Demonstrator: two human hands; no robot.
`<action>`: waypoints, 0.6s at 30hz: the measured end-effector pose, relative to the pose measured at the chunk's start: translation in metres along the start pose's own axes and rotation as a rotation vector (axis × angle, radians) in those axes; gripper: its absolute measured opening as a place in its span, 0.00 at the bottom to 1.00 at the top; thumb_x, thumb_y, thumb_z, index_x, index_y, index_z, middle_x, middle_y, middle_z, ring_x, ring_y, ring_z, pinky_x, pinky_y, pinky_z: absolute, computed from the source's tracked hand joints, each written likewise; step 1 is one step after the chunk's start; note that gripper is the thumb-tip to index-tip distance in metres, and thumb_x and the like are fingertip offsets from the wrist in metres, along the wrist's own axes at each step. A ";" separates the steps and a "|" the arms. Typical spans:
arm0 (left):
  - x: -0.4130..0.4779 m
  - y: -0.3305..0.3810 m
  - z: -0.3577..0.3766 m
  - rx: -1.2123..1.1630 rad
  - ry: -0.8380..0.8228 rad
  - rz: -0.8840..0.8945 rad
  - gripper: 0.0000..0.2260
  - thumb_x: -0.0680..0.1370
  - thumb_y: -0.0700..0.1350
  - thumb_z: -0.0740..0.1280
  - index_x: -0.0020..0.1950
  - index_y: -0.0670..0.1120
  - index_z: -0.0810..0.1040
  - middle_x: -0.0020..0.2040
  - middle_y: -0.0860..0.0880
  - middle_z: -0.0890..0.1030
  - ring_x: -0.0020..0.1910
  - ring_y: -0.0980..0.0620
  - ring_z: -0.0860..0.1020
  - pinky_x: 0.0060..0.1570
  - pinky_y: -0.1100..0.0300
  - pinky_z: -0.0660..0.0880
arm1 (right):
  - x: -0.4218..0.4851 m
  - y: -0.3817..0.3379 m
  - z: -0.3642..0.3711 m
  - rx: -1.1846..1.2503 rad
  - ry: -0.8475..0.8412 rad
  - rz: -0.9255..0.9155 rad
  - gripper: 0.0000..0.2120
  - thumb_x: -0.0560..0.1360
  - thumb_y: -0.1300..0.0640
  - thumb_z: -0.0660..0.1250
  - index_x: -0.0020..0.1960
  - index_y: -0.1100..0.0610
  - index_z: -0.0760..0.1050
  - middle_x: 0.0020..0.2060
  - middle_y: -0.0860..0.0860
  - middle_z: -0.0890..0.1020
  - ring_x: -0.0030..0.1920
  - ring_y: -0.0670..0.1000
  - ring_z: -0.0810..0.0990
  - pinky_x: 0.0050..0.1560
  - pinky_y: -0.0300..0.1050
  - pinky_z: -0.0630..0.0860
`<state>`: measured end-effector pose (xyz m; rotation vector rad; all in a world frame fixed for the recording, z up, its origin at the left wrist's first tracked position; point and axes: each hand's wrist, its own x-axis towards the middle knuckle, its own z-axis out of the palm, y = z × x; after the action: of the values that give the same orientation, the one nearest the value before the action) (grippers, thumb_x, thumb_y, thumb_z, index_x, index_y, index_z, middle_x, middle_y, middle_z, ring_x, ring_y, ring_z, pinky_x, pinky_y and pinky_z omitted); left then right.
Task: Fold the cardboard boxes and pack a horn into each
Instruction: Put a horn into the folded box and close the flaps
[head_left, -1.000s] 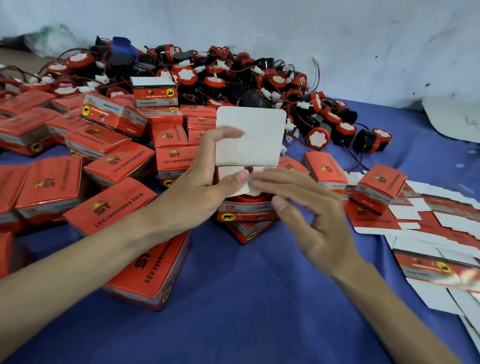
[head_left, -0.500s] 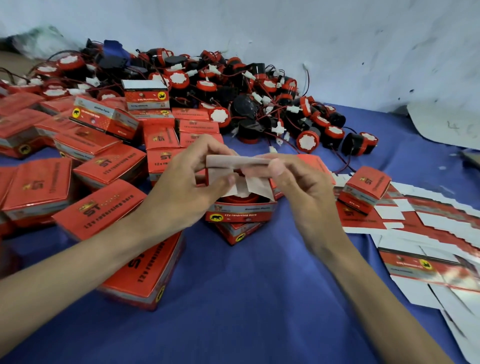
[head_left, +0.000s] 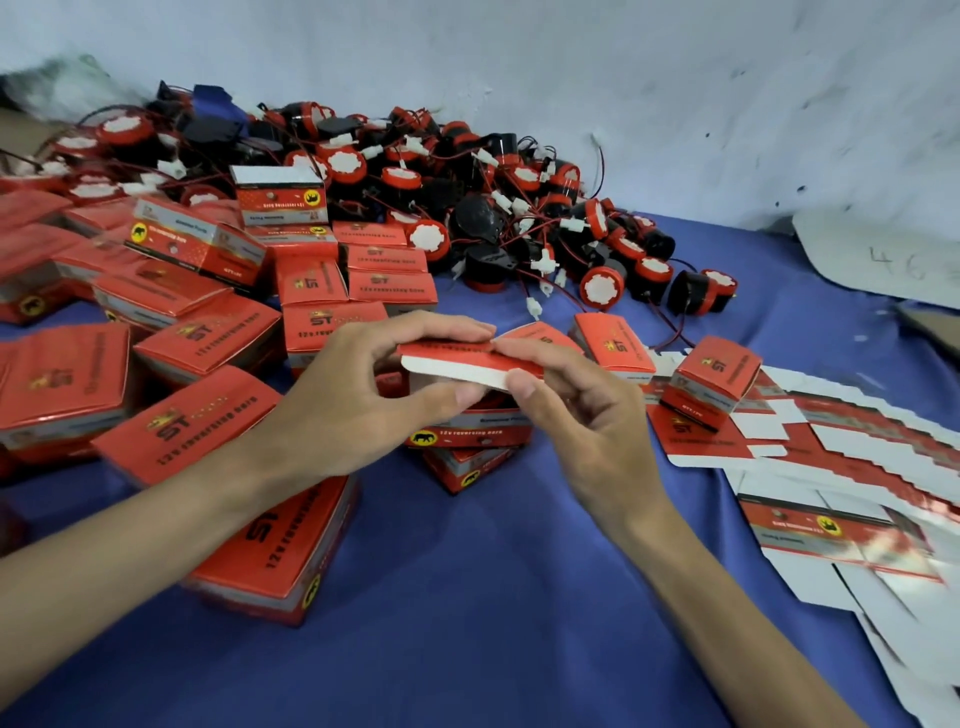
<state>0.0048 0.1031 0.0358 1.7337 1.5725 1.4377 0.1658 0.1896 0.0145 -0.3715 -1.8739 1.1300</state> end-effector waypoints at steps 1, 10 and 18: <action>0.000 0.000 -0.001 -0.006 -0.010 0.000 0.19 0.71 0.52 0.71 0.60 0.49 0.79 0.56 0.54 0.82 0.56 0.59 0.79 0.54 0.63 0.76 | 0.000 0.001 -0.001 -0.013 -0.010 -0.011 0.09 0.75 0.58 0.66 0.55 0.56 0.78 0.26 0.40 0.74 0.30 0.38 0.72 0.39 0.28 0.68; -0.001 -0.001 0.000 0.034 0.009 0.002 0.19 0.70 0.53 0.70 0.60 0.53 0.79 0.56 0.61 0.81 0.55 0.67 0.78 0.50 0.72 0.74 | -0.001 0.001 0.004 -0.076 0.070 -0.069 0.08 0.73 0.55 0.66 0.52 0.50 0.78 0.41 0.37 0.83 0.47 0.35 0.80 0.46 0.26 0.73; 0.004 -0.006 -0.013 0.261 -0.121 0.143 0.19 0.75 0.51 0.65 0.66 0.52 0.73 0.64 0.59 0.75 0.65 0.69 0.70 0.61 0.74 0.66 | -0.001 0.006 0.004 -0.120 0.088 -0.077 0.11 0.73 0.52 0.66 0.54 0.51 0.78 0.48 0.39 0.82 0.50 0.36 0.80 0.49 0.27 0.73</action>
<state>-0.0104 0.1043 0.0375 2.0785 1.6598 1.2059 0.1615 0.1903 0.0082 -0.4074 -1.8670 0.9379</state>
